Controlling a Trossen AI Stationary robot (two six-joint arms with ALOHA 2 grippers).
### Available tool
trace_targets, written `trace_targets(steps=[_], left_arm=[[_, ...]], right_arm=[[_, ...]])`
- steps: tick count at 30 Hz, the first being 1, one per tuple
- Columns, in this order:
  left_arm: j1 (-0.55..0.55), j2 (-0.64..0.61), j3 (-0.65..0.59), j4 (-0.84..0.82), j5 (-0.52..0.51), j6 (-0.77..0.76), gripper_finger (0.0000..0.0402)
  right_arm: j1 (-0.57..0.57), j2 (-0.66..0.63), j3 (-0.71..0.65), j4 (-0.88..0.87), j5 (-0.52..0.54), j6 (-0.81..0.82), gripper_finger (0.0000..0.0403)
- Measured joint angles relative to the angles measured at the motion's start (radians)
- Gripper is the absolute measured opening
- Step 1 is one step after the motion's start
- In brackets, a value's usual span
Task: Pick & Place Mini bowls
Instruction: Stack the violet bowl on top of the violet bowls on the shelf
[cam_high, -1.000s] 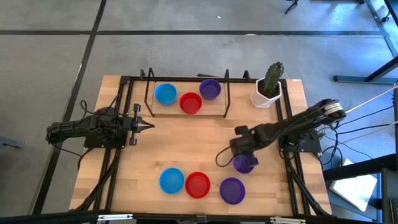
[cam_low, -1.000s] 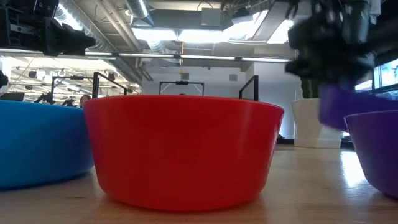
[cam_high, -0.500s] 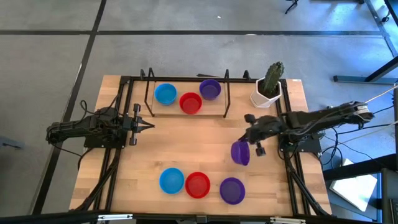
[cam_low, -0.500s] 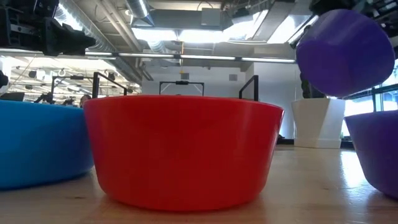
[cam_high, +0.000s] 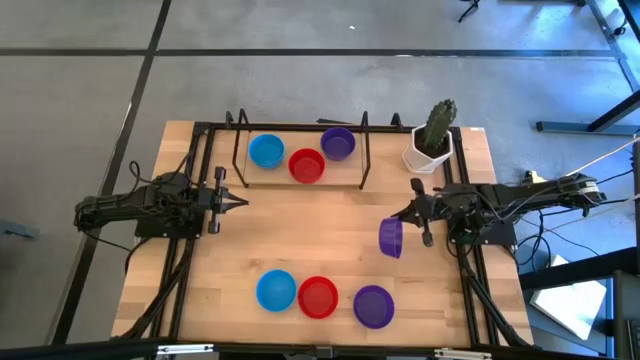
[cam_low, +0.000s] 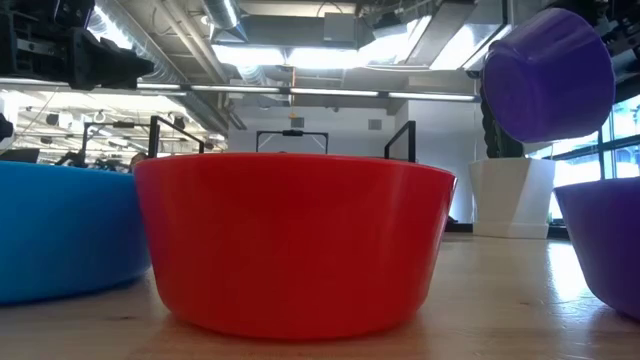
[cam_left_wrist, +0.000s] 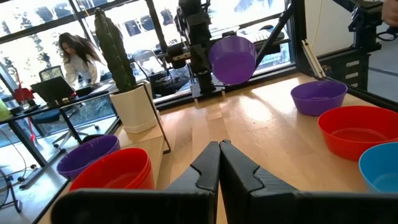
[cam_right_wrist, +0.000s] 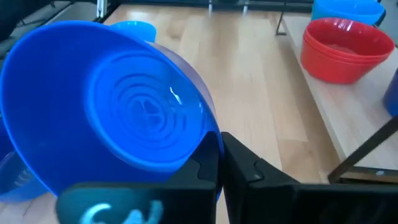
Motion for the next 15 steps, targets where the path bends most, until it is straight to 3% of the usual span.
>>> trace_targets(steps=[3, 9, 12, 15], left_arm=[[0.000, 0.000, 0.000, 0.000, 0.000, 0.000, 0.0003], [0.000, 0.000, 0.000, 0.000, 0.000, 0.000, 0.0003], [0.000, 0.000, 0.000, 0.000, -0.002, 0.000, 0.0003], [0.000, 0.000, 0.000, 0.000, -0.004, 0.000, 0.0003]], right_arm=[[0.000, 0.009, -0.019, 0.080, 0.006, 0.000, 0.0005], [0.000, 0.105, 0.023, 0.430, 0.027, -0.051, 0.0005], [-0.005, 0.204, 0.149, 0.418, 0.038, -0.109, 0.0005], [-0.007, 0.346, 0.331, 0.294, 0.094, -0.164, 0.0005]])
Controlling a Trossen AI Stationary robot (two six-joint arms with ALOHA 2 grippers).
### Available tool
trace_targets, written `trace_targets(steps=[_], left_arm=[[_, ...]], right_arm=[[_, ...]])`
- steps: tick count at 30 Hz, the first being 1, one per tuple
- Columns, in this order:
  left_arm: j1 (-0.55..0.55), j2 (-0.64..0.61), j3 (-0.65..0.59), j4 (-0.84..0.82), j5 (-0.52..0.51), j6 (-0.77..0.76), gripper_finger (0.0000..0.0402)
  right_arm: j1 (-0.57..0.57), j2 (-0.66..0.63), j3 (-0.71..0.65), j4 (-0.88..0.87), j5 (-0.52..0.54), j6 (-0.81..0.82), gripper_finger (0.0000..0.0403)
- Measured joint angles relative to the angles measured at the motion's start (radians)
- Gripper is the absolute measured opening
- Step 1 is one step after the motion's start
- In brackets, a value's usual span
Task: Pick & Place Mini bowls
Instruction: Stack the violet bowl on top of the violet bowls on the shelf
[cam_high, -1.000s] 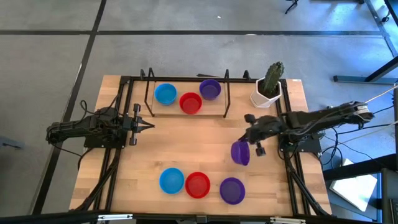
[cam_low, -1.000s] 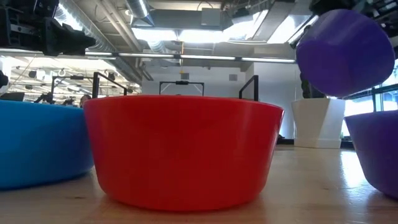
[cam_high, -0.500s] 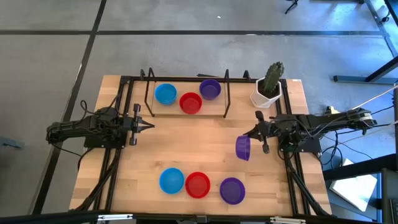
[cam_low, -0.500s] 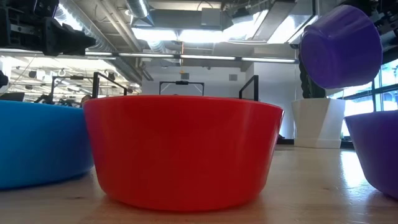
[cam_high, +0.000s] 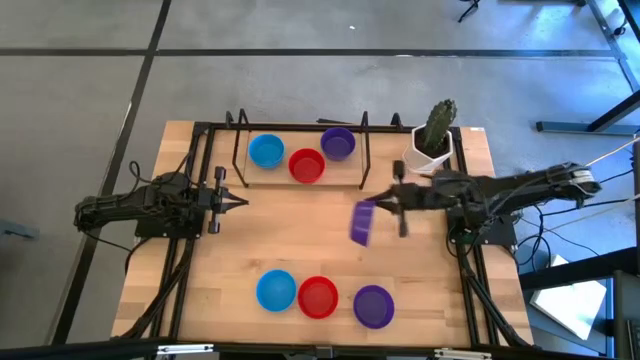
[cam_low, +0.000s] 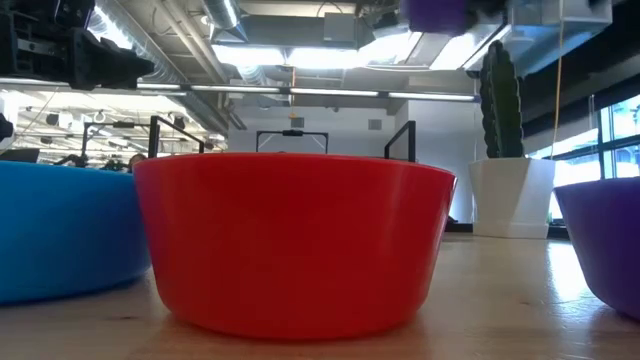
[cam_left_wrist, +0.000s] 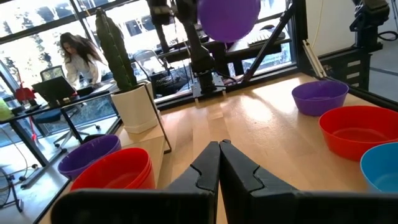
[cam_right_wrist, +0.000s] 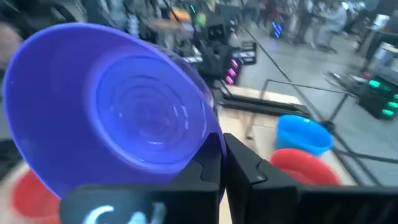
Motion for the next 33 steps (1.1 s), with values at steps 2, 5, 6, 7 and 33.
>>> trace_targets(steps=[2, 5, 6, 7, 33], left_arm=[[0.000, 0.000, 0.000, 0.000, 0.000, 0.002, 0.0003], [0.000, 0.000, 0.000, 0.000, 0.000, 0.006, 0.0003], [0.000, 0.000, 0.000, 0.000, 0.000, 0.006, 0.0003], [0.000, 0.000, 0.000, 0.000, 0.000, 0.006, 0.0003], [0.000, 0.000, 0.000, 0.000, 0.000, 0.022, 0.0003]], right_arm=[[0.000, 0.111, 0.141, -0.112, 0.091, -0.043, 0.0005], [-0.016, 0.275, 0.368, -0.293, 0.237, -0.096, 0.0005], [-0.027, 0.323, 0.442, -0.348, 0.283, -0.105, 0.0005], [-0.038, 0.369, 0.517, -0.396, 0.314, -0.109, 0.0005], [-0.598, 1.128, 1.450, -1.229, 0.225, -0.207, 0.0005]])
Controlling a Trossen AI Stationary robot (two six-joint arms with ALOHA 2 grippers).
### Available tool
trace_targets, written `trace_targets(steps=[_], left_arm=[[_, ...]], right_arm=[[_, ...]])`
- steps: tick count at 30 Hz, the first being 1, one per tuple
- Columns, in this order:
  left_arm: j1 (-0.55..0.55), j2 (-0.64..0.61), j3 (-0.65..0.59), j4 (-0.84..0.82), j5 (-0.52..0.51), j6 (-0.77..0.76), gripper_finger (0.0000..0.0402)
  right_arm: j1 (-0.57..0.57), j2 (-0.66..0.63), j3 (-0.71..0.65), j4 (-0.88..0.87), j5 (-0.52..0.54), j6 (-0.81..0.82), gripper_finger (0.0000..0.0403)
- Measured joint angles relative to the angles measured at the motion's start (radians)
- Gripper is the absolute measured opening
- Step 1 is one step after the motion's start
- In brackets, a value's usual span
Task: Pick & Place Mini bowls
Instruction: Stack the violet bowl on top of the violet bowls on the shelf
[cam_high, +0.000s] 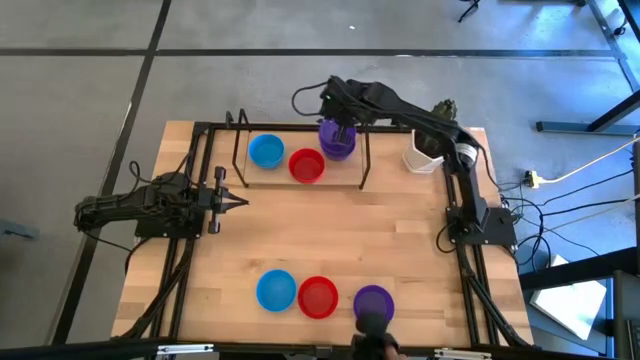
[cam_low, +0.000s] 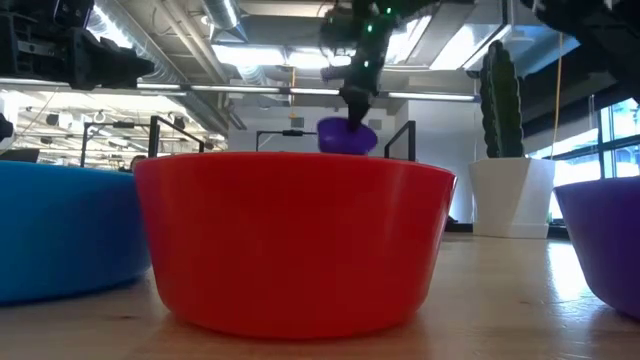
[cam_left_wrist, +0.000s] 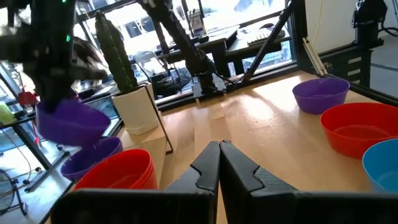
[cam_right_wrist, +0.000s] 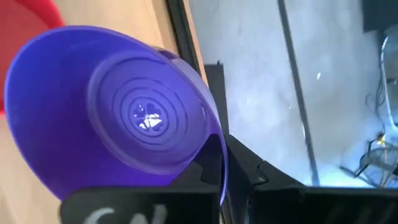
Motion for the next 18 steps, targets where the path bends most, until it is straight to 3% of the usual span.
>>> trace_targets(steps=[18], left_arm=[[0.000, 0.000, 0.000, 0.000, 0.000, 0.005, 0.0003]], right_arm=[[-0.080, 0.133, 0.000, -0.041, -0.123, -0.032, 0.0006]])
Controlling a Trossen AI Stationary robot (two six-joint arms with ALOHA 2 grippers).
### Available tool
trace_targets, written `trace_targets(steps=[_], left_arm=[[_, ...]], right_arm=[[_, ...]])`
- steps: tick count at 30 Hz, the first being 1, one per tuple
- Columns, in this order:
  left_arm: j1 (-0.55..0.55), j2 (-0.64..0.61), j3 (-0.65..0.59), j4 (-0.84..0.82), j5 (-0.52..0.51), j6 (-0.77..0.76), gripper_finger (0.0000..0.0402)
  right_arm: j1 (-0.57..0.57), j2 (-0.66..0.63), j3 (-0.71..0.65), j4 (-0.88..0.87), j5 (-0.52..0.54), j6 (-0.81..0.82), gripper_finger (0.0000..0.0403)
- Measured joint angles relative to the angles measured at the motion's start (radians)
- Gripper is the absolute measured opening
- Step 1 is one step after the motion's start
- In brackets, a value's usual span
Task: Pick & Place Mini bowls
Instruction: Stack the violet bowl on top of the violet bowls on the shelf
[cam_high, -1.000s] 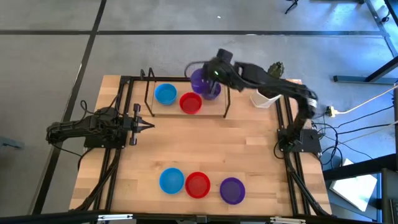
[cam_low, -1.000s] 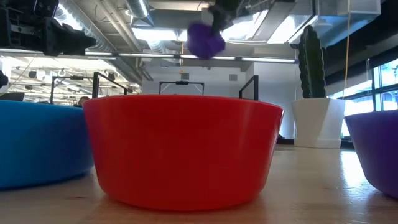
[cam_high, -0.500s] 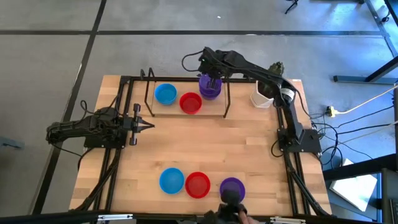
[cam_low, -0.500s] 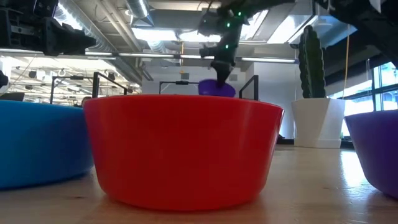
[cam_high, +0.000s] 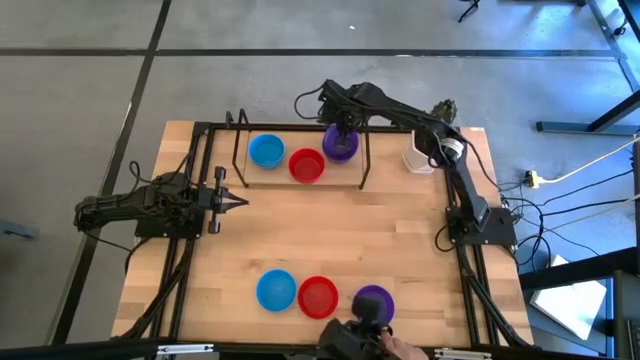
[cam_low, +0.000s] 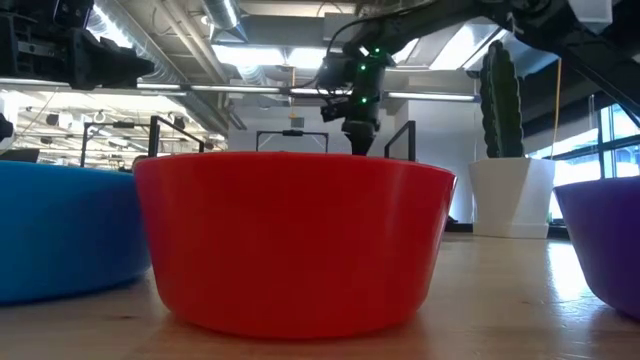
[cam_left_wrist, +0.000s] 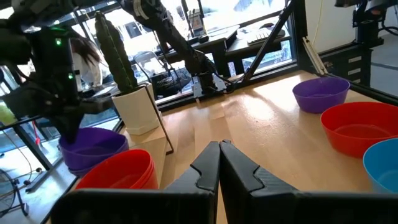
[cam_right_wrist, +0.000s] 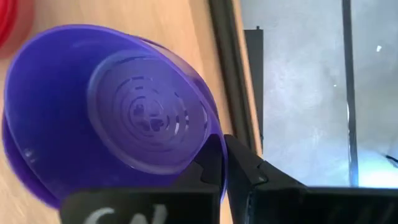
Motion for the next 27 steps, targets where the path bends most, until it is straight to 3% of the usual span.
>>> trace_targets(steps=[7, 19, 27], left_arm=[[0.000, 0.000, 0.000, 0.000, 0.000, 0.000, 0.0003], [0.000, 0.000, 0.000, 0.000, 0.000, 0.000, 0.0003], [0.000, 0.000, 0.000, 0.000, 0.000, 0.000, 0.0003]], right_arm=[[0.000, 0.016, 0.000, 0.008, -0.003, -0.023, 0.0019], [0.024, 0.016, 0.000, 0.025, 0.148, -0.041, 0.0136], [0.058, 0.014, 0.072, 0.013, 0.164, -0.051, 0.0177]])
